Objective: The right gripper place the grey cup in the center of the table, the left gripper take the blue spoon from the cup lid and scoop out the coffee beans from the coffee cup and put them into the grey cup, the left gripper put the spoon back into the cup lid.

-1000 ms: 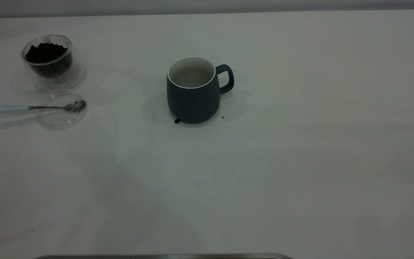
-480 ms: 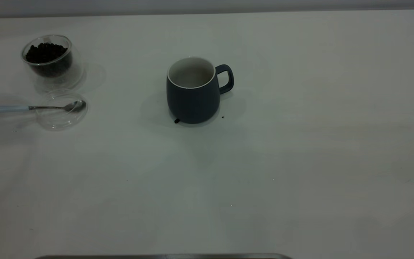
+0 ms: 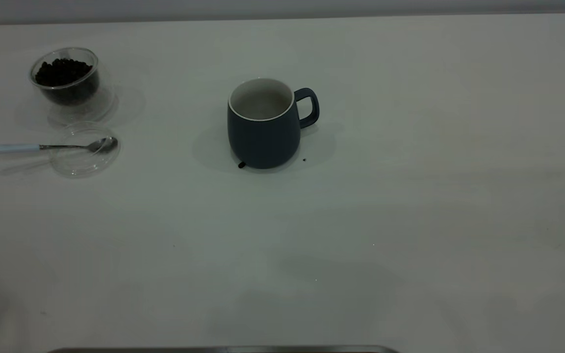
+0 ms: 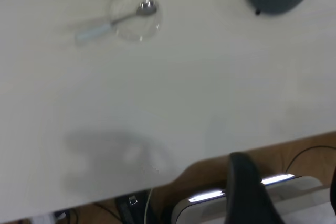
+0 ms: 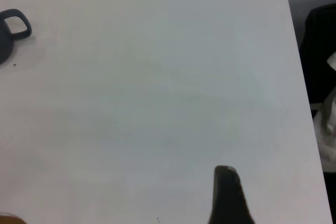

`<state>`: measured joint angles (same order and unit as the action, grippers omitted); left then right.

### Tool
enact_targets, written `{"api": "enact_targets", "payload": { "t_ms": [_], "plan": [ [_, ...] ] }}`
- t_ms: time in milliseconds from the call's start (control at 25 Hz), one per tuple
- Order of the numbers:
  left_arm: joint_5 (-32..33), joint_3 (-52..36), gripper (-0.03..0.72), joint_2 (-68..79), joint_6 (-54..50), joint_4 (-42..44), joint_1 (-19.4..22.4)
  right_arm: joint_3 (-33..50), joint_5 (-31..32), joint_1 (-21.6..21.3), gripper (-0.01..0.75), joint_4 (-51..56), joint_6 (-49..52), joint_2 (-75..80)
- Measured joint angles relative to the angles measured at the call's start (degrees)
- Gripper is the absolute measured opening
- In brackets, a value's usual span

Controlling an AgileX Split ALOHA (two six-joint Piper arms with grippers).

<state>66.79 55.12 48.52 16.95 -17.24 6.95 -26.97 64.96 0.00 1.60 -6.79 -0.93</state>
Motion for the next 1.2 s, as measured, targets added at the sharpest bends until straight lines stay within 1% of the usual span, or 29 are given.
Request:
{"api": "enact_targets", "payload": {
  "t_ms": [40,120,240,320,440,800,1200],
  "plan": [
    [0.0,-2.1,0.450,-2.1,-0.2,0.2,-0.3,0.0,0.0,0.0,0.461,0.0,0.0,0.0],
    [0.0,-6.7,0.450,-6.4,-0.8,1.7,-2.3,0.0,0.0,0.0,0.461,0.0,0.0,0.0],
    [0.0,-11.9,0.450,-10.8,-2.3,6.5,-5.9,0.0,0.0,0.0,0.461,0.0,0.0,0.0],
    [0.0,-14.4,0.450,-13.6,-4.2,9.5,-7.0,0.0,0.0,0.0,0.461,0.0,0.0,0.0],
    [0.0,-17.5,0.450,-18.1,-7.3,12.2,-7.4,0.0,0.0,0.0,0.461,0.0,0.0,0.0],
    [-2.1,-27.0,0.450,-27.8,-9.7,12.4,-7.4,0.0,0.0,0.0,0.461,0.0,0.0,0.0],
    [-2.4,-27.2,0.450,-33.1,-10.1,12.6,-7.4,0.0,0.0,0.0,0.461,0.0,0.0,0.0]
  ]
}}
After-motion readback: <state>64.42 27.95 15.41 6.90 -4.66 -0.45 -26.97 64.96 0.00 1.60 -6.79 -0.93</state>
